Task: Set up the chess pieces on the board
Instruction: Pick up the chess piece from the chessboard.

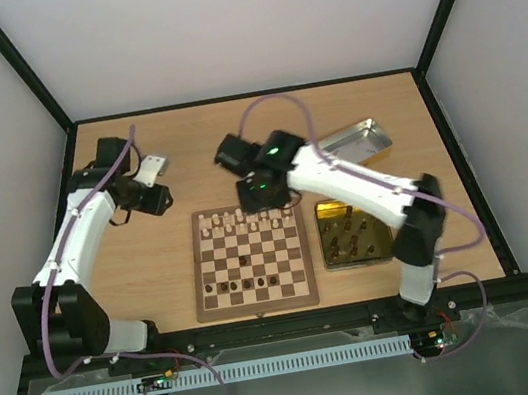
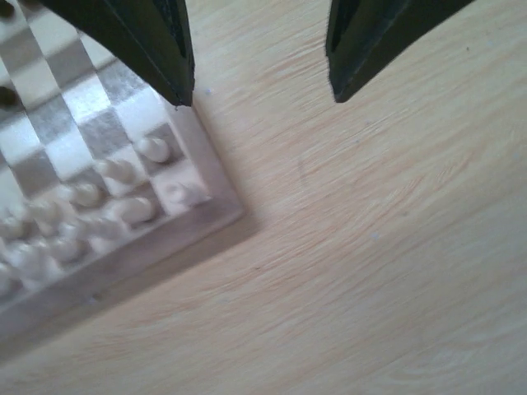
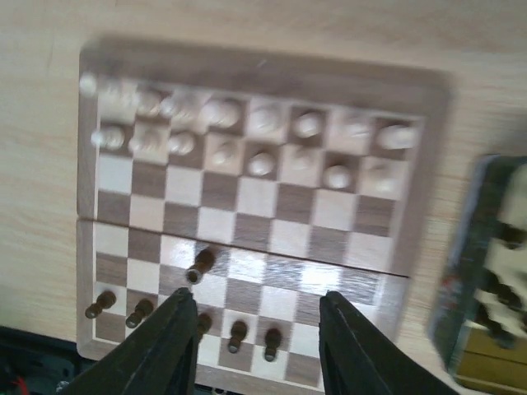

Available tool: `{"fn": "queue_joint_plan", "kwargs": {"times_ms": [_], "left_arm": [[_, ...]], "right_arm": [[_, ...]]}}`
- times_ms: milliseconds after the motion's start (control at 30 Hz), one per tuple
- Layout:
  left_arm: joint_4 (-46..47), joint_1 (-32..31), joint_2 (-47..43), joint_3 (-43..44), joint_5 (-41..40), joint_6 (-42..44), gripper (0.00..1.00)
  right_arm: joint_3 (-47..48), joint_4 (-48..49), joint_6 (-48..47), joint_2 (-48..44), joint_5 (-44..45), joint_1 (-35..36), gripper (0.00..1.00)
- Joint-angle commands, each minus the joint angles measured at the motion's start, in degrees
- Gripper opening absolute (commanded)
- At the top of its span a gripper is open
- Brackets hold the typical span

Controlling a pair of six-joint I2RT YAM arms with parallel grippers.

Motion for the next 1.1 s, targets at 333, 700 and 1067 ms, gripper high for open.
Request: {"fn": "queue_joint_plan", "kwargs": {"times_ms": [333, 700, 1067], "left_arm": [[-17.7, -34.2, -1.8, -0.7, -9.1, 20.7, 0.49], [-7.2, -41.6, 2.7, -4.9, -9.4, 23.5, 0.47], [-1.8, -45.2, 8.2, -4.0, -8.7, 23.0, 0.47]], "right_arm": [[-17.1, 0.0, 3.3, -21.1, 5.4, -13.5, 0.41], [-21.0, 0.6, 4.7, -23.5, 5.6, -13.8, 0.41], [-20.5, -0.5, 3.6, -23.2, 6.3, -15.2, 0.41]]}}
